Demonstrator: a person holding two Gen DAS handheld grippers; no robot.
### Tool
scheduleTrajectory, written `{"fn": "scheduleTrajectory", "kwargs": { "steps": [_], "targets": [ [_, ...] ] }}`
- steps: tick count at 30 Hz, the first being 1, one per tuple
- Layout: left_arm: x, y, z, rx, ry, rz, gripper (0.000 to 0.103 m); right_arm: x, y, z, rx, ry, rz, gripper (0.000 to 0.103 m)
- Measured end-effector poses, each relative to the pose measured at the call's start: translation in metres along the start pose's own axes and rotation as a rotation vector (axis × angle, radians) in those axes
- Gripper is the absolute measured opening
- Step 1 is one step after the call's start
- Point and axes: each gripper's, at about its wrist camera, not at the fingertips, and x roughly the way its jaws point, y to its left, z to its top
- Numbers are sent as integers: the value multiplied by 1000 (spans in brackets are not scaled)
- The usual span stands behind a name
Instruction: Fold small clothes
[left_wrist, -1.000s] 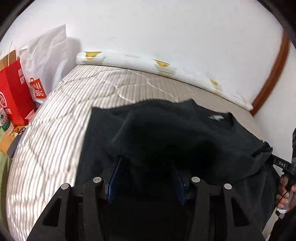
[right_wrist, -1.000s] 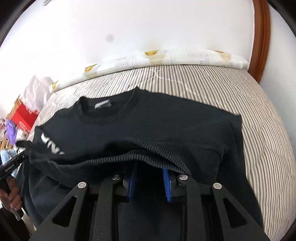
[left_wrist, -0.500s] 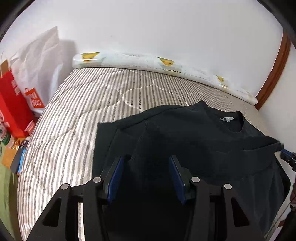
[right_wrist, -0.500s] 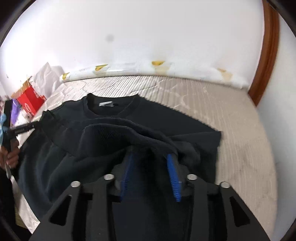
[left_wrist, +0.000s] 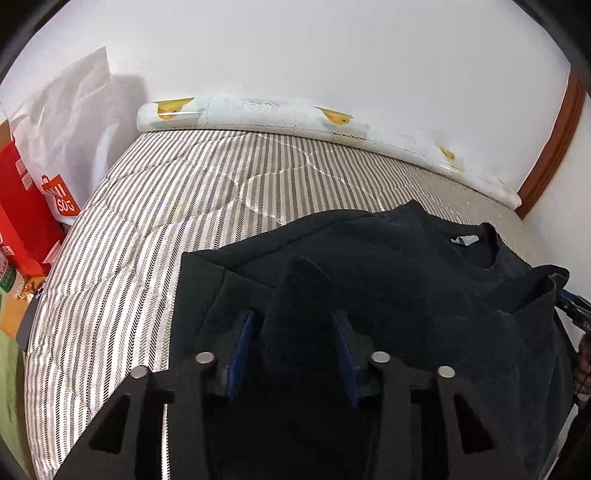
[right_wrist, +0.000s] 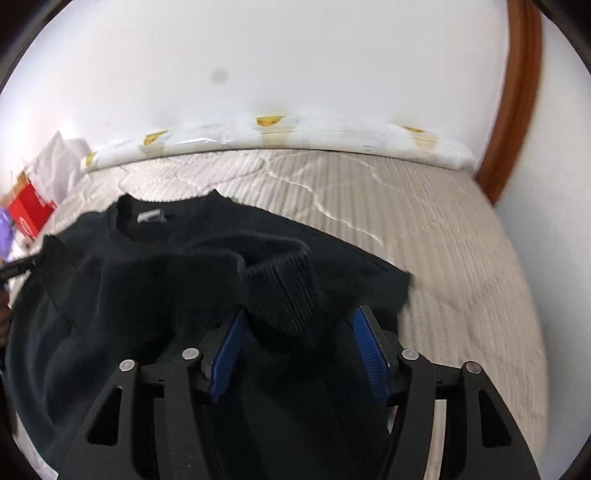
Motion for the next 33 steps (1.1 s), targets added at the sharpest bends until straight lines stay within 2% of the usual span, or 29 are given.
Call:
{"fn": "scheduleTrajectory", "kwargs": {
  "steps": [2, 3, 4, 6, 7, 8, 11, 14, 18, 21, 25, 27, 31, 33],
  "targets": [
    [-4, 3, -1, -21, -18, 1, 20, 15, 2, 7, 6, 21, 22, 61],
    [-6, 5, -1, -34, -26, -10, 15, 18, 5, 8, 0, 24, 21, 56],
    [-9, 7, -1, -49, -34, -32, 12, 19, 9, 9, -18, 25, 18, 36],
    [-20, 12, 0, -72, -74, -59, 10, 12, 14, 9, -47, 15, 40, 23],
    [-25, 15, 0, -77, -98, -60, 9, -1, 15, 10, -59, -30, 38, 19],
    [-34, 20, 2, -93, -134, -62, 9, -12, 12, 12, -55, -61, 36, 18],
    [-43, 34, 9, -151, -181, -97, 9, -24, -3, 19, -7, -70, 44, 18],
    [-33, 34, 18, -160, -183, -104, 9, -3, -15, 26, 28, -6, -1, 18],
    [-8, 21, 25, -117, -146, -25, 9, 44, -20, 19, 41, 81, -51, 18],
    [4, 20, 22, -97, -116, 11, 9, 43, -22, 15, 50, 47, -48, 19],
    [13, 23, 20, -106, -86, 5, 10, 43, -27, 12, 80, 35, -24, 20],
    [13, 22, 20, -103, -78, 1, 14, 40, -26, 13, 75, 35, -39, 20],
    [4, 22, 18, -100, -67, -15, 18, 23, -23, 11, 92, 33, -59, 28],
    [-3, 21, 13, -98, -59, -26, 23, 6, -18, 9, 86, 18, -107, 32]
  ]
}}
